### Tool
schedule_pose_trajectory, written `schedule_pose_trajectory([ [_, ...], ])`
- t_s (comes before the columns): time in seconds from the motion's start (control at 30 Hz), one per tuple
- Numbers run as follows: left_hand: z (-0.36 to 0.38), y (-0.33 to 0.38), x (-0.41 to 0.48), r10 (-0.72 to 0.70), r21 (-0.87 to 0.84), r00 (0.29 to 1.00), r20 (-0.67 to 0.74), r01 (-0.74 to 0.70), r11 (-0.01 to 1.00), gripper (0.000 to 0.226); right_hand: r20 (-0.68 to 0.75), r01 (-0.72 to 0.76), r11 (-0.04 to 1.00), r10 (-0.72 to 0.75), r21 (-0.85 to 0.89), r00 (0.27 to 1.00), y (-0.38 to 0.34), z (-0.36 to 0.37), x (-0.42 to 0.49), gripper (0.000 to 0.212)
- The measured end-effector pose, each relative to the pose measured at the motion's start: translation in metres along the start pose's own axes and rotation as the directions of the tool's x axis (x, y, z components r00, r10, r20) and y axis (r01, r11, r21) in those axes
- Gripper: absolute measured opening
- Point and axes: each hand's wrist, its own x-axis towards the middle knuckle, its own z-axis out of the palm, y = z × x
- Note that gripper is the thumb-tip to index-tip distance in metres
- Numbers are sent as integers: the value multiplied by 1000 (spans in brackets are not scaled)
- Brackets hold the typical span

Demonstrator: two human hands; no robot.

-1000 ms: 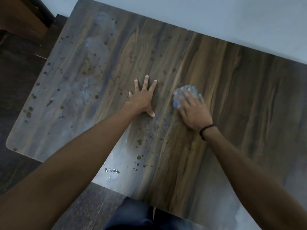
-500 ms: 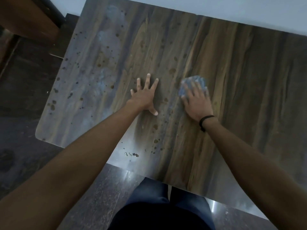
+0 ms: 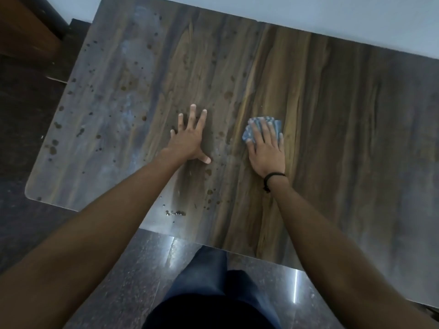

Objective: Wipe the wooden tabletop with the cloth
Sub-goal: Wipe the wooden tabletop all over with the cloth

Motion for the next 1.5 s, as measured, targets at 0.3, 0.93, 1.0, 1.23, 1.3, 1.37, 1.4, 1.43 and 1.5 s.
schedule_pose_trajectory([
  [0.3, 53, -23, -61, -105, 19, 989, 103, 103, 994, 143, 12, 81, 997, -81, -15, 997, 7, 17, -82, 54],
  [0.93, 66, -64, -104, -105, 52, 987, 122, 99, 994, 145, 84, 534, 834, -527, -142, 846, -24, 64, -206, 52],
  [1.0, 73, -69, -107, -93, 56, 988, 122, 87, 995, 146, -8, 251, 963, -253, -94, 967, -31, 59, -190, 52],
  [1.23, 75, -67, -106, -100, 39, 987, 129, 96, 995, 148, 98, 564, 811, -555, -157, 826, -37, 71, -213, 53],
  [1.3, 76, -67, -106, -94, 34, 988, 119, 91, 995, 147, 51, 410, 903, -406, -128, 912, -28, 63, -193, 52],
  [1.37, 75, -67, -106, -95, 31, 988, 120, 92, 995, 146, -27, 76, 996, -77, -35, 997, -40, 61, -186, 53],
  [1.4, 75, -68, -107, -97, 31, 988, 121, 94, 995, 146, -39, 29, 999, -31, -36, 999, -52, 65, -190, 54],
  [1.43, 75, -68, -106, -99, 32, 987, 124, 95, 995, 146, -35, 95, 993, -98, -67, 995, -62, 71, -196, 55],
  [1.5, 75, -68, -106, -103, 33, 986, 133, 99, 995, 147, 42, 372, 919, -370, -131, 928, -66, 79, -212, 54],
])
